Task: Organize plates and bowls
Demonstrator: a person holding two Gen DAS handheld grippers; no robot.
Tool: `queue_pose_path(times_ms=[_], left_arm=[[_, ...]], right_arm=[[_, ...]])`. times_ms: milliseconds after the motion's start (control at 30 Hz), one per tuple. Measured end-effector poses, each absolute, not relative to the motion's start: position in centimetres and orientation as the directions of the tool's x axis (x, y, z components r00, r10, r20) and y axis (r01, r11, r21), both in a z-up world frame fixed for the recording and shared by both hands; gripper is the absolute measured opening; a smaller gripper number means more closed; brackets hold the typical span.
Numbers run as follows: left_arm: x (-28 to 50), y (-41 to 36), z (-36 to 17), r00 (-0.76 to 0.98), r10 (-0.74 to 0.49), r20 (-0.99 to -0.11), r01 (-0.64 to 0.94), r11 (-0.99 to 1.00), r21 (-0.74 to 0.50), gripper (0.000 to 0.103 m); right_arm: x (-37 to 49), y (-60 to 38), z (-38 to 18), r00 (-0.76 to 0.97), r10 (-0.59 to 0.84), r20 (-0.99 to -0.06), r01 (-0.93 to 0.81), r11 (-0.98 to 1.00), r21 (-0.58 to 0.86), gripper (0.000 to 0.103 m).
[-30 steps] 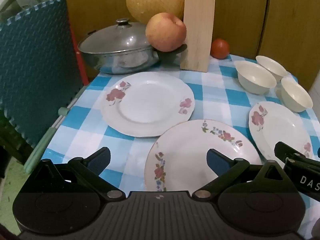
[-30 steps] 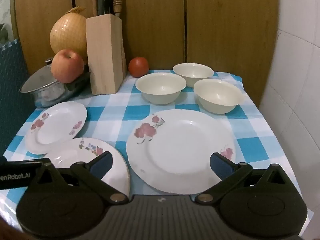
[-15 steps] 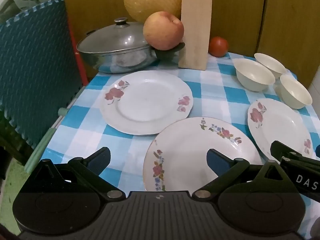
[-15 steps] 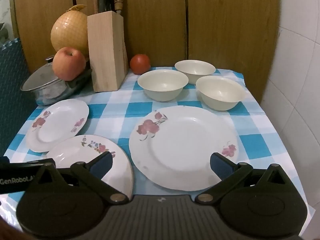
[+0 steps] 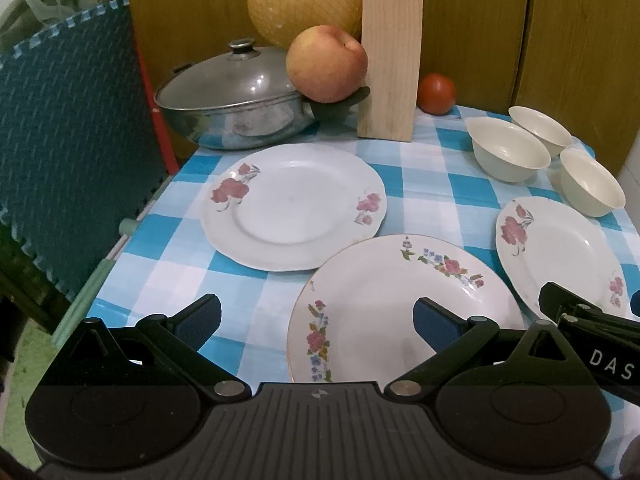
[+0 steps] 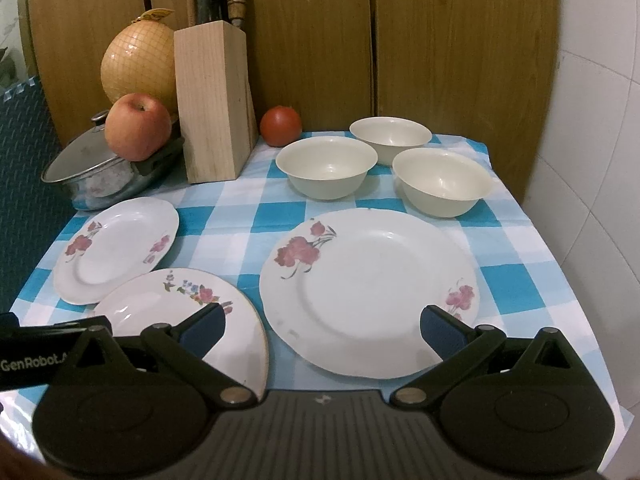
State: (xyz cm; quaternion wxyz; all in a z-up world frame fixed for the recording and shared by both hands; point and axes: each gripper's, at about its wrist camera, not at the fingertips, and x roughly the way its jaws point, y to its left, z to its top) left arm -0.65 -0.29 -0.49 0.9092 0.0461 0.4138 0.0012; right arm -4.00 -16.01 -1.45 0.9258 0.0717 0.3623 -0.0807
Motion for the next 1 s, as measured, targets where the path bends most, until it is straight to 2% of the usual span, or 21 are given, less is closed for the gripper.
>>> queue_pose_path(times_ms=[1000], left_arm=[[-0.94,-0.18,-0.46,0.659,0.045,-0.751,0.038,0.995,0.093,0.103]], right_arm=[[-4.23,-15.85,-1.62,0.722,-0.1,-0.685,0.206,0.976,0.074,0.102]])
